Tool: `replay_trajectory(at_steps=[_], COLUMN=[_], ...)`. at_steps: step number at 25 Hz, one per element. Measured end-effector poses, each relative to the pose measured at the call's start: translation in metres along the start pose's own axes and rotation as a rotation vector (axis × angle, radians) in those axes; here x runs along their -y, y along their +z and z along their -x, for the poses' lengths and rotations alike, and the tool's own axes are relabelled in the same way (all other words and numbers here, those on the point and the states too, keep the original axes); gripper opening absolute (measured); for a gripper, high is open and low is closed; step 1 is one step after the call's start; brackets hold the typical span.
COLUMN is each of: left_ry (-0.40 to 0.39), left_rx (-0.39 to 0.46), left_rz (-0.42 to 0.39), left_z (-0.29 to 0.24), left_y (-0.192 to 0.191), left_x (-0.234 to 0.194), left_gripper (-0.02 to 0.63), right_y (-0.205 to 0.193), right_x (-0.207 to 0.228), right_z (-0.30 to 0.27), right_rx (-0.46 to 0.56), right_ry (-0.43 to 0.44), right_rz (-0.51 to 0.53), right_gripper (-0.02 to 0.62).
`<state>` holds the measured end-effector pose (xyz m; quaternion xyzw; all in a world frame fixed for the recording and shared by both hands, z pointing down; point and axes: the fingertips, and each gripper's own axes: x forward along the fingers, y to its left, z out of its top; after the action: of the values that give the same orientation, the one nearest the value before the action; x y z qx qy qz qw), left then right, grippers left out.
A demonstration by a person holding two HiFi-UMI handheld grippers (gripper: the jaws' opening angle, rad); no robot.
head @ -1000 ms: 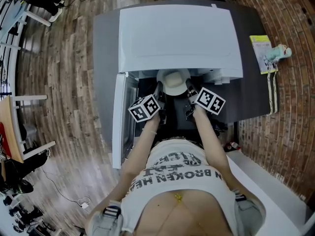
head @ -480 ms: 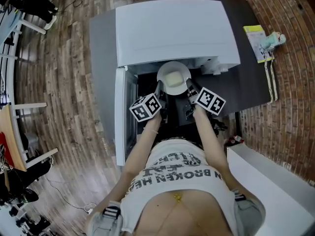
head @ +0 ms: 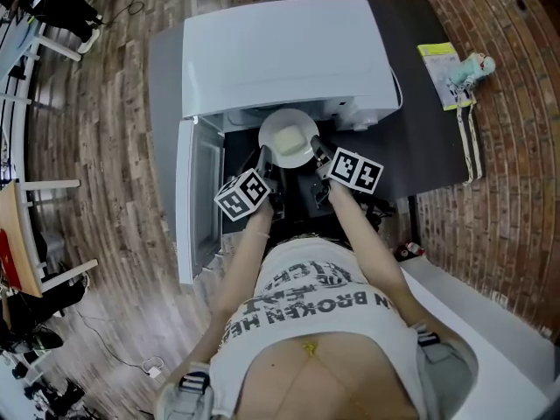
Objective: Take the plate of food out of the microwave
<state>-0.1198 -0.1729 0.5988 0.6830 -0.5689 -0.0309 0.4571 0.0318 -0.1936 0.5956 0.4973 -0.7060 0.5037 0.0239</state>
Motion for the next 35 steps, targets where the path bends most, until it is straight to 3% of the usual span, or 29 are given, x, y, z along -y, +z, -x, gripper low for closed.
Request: replay_trajectory(at_steps=[16,29,35], left_ry=[0.047,0.117,0.111], left_rx=[0.076,0.120,0.142], left_rz=[0.011,0.032,0.039], left_z=[0.017,0.039,0.049], left_y=[-0.022,-0.062,-0.066], left_x=[0.027,0.039,0.043], left_gripper=[0.054,0.054,0.054], right_y=[0.003,-0.007,-0.010], right_x=[0.011,0.029,0.027], right_z=[0.022,0.051,0.058], right_rx=[-0.062,-0.119,-0.126], right_ry=[0.073,0.115,0.132], right_rz=[0.041,0.074,0.092], right_gripper=[0.043,0.043,0.043])
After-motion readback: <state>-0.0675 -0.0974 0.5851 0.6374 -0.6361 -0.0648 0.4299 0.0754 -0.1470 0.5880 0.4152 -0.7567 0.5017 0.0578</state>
